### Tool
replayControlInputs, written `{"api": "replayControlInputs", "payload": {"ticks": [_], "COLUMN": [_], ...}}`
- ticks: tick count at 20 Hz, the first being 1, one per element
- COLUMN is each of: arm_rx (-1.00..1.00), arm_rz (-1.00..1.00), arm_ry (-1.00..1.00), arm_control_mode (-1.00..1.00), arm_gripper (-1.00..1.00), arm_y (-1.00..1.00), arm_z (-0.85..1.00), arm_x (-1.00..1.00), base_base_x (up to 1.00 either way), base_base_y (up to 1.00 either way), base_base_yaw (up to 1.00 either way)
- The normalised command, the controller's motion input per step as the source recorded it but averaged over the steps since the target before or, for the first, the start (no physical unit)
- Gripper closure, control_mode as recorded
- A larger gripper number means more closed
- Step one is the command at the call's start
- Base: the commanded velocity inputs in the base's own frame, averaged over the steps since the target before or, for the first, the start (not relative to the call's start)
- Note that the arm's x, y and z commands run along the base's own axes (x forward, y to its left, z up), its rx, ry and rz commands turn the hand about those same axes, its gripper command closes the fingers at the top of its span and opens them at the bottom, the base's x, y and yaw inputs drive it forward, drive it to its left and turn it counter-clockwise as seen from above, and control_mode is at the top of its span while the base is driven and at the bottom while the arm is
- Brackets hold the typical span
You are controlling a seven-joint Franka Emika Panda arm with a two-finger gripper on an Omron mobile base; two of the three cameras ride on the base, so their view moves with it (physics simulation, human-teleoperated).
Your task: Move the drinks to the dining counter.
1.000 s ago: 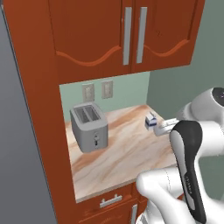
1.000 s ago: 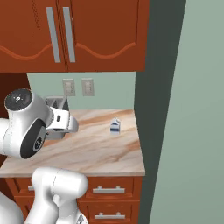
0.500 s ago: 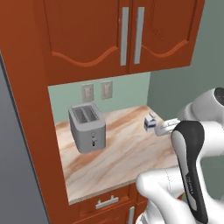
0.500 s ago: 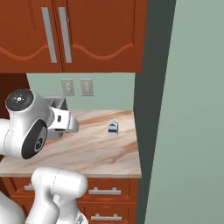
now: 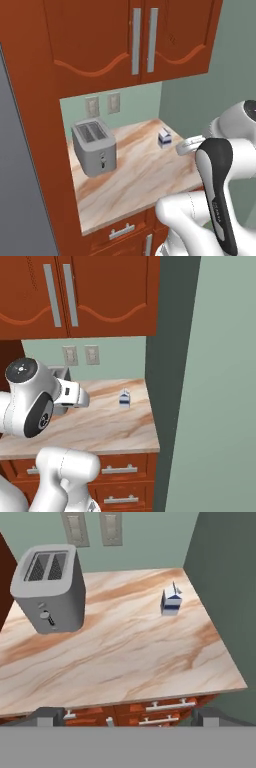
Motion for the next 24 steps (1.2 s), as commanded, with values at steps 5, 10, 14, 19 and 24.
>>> {"api": "replayControlInputs", "payload": {"ticks": [5, 10, 14, 19, 24], "arm_rx": [0.00, 0.00, 0.00, 0.00, 0.00], "arm_rz": [0.00, 0.00, -0.12, -0.38, -0.11], "arm_ry": [0.00, 0.00, 0.00, 0.00, 0.00], "arm_control_mode": [1.00, 1.00, -1.00, -1.00, -1.00], "arm_gripper": [-1.00, -1.00, -1.00, -1.00, -1.00], "arm_y": [0.00, 0.00, 0.00, 0.00, -0.03], "arm_z": [0.00, 0.00, -0.01, 0.00, 0.00], "arm_x": [0.00, 0.00, 0.16, 0.60, 0.48], "base_base_x": [1.00, 0.92, 0.52, 0.00, 0.00], "base_base_y": [-0.04, 0.00, 0.00, 0.00, 0.00], "base_base_yaw": [-0.51, -0.50, -0.37, 0.00, 0.00]}}
